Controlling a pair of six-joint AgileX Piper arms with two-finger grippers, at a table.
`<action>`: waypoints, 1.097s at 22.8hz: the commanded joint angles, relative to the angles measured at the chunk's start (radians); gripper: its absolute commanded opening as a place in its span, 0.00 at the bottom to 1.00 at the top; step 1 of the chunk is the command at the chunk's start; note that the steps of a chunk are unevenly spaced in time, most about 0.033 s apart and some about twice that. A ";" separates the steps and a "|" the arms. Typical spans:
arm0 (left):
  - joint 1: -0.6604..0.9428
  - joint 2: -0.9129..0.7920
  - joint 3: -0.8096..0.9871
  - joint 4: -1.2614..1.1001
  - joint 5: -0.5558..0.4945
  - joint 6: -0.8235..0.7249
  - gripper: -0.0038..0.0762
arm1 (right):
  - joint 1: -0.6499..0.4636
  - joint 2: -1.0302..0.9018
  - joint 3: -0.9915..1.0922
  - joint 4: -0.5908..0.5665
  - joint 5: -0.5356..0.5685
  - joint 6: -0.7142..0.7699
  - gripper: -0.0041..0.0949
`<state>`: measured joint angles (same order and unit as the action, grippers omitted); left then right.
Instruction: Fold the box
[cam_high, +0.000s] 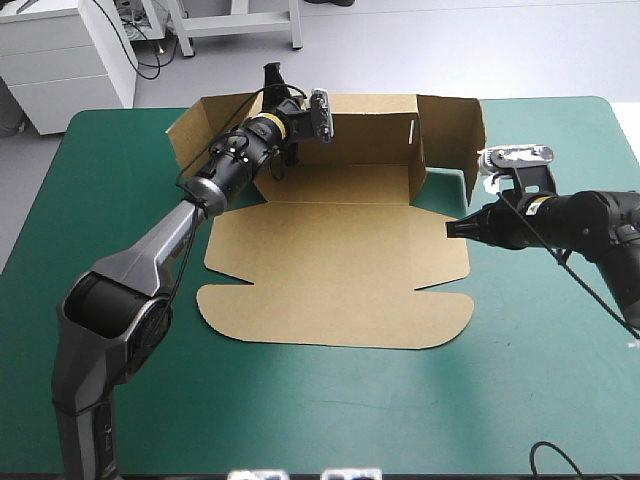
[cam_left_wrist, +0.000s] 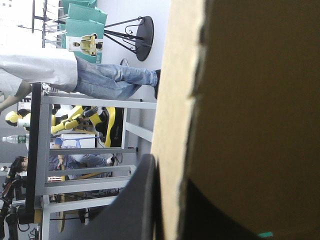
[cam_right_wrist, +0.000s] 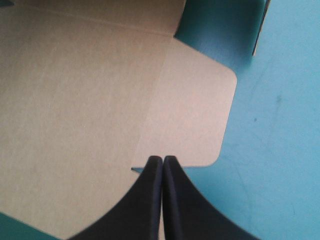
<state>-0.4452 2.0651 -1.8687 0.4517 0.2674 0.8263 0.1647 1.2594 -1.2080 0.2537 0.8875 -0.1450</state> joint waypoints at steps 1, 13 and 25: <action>0.001 -0.048 -0.015 -0.023 0.078 -0.032 0.04 | -0.001 -0.014 -0.055 0.016 -0.155 0.008 0.03; 0.001 -0.048 -0.015 -0.009 0.114 -0.032 0.04 | -0.001 0.427 -0.735 -0.073 -0.037 0.155 0.03; 0.001 -0.048 -0.015 -0.019 0.118 -0.032 0.04 | -0.001 0.753 -1.081 -0.102 0.192 0.199 0.03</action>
<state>-0.4512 2.0632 -1.8710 0.4629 0.2900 0.8253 0.1647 2.0590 -2.2529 0.1368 1.1160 0.0575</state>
